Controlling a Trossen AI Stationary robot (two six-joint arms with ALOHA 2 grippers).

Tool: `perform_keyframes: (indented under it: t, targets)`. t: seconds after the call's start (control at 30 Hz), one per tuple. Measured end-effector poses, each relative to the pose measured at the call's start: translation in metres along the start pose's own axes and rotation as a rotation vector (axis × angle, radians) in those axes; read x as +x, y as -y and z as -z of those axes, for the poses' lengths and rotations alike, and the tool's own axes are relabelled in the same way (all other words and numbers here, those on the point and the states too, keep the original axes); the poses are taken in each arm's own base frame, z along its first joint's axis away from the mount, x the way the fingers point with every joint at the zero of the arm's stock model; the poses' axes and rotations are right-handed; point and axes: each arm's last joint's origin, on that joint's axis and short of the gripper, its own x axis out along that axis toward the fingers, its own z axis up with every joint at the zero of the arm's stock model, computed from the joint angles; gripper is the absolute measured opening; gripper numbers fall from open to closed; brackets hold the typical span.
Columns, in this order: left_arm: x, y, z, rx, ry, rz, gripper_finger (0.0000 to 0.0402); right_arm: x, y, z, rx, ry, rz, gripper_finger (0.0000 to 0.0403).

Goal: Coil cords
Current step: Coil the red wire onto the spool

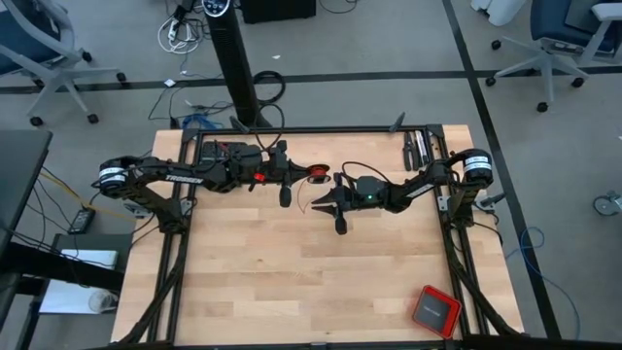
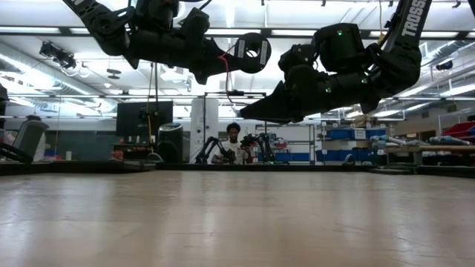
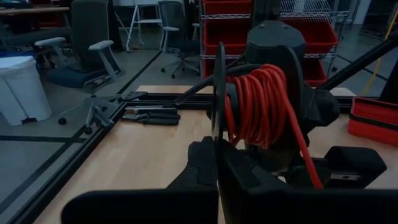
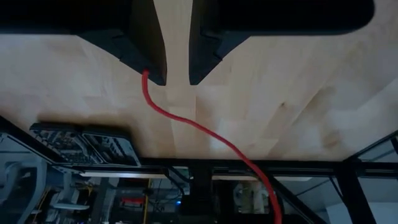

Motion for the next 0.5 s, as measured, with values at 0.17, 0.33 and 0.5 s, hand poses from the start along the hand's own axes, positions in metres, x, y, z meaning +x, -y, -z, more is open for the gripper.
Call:
perform_keyframes:
  t: [0.17, 0.33, 0.5]
  targets:
    - [0.0, 0.0, -0.0003, 0.002, 0.003, 0.0, 0.0, 0.0, 0.0, -0.0001, 0.0, 0.001, 0.001, 0.0068]
    - [0.0, 0.0, -0.0003, 0.002, 0.003, 0.0, 0.0, 0.0, 0.0001, -0.0003, 0.018, 0.004, 0.001, 0.0066]
    - [0.0, 0.0, -0.0003, 0.002, 0.003, 0.0, 0.0, -0.0003, 0.0029, 0.0033, 0.032, -0.033, 0.009, 0.0067]
